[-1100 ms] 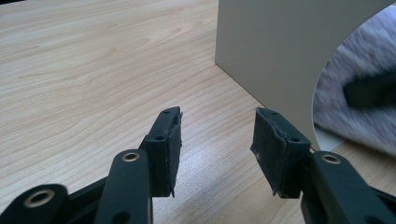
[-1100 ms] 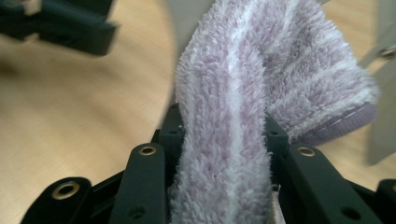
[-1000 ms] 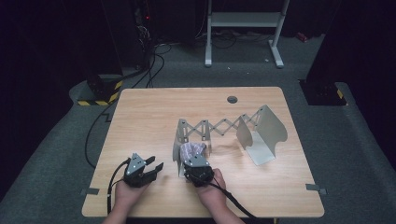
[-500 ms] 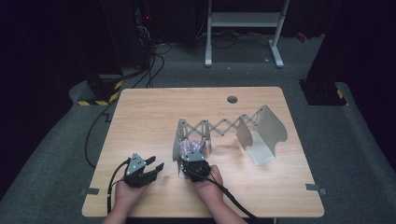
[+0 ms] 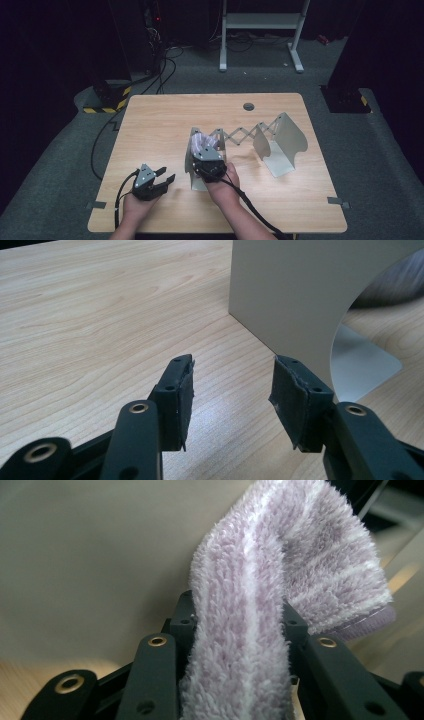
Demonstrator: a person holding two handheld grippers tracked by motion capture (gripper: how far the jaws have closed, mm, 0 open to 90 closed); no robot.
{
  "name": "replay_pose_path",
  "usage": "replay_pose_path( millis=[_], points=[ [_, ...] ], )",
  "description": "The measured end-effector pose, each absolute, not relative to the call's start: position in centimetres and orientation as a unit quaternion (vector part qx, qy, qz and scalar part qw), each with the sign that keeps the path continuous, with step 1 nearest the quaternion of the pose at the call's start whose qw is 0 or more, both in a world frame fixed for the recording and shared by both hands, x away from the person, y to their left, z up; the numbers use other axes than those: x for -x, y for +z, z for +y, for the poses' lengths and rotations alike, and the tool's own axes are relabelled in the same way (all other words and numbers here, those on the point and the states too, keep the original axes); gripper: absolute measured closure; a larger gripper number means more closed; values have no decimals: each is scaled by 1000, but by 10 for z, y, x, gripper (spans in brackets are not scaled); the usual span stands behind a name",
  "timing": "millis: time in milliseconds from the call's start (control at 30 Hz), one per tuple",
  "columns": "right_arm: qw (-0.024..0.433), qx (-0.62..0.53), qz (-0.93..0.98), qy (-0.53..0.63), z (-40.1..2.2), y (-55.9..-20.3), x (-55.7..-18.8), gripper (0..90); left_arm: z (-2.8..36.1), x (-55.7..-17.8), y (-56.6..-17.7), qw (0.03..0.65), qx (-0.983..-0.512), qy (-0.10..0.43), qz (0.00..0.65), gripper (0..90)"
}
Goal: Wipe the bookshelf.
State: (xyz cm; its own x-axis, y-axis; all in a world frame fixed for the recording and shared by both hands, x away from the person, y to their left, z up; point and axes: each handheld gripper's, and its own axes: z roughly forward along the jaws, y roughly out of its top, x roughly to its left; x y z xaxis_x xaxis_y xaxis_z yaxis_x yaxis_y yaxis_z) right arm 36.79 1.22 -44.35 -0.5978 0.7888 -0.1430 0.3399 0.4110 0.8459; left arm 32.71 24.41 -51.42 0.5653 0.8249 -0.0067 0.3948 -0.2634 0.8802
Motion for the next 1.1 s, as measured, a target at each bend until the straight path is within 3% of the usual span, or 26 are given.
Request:
replay_pose_path(
  millis=[100, 200, 433, 767, 900, 1100],
  points=[
    [299, -343, 777, 435, 12, -409, -369, 635, 244, -327, -514, 457, -757, 238, 402, 512],
    [300, -344, 772, 442, 13, -403, -369, 635, 244, -327, -513, 457, -758, 239, 400, 512],
    [286, -350, 785, 423, 18, -436, -369, 643, 244, -327, -514, 457, -758, 237, 399, 513],
    [232, -377, 825, 351, 25, -507, -377, 642, 242, -326, -513, 457, -760, 234, 398, 513],
    [236, -373, 826, 352, 26, -505, -375, 642, 242, -326, -513, 457, -760, 235, 398, 513],
    [256, -362, 807, 390, 24, -469, -367, 642, 243, -327, -513, 457, -760, 235, 397, 513]
  ],
)
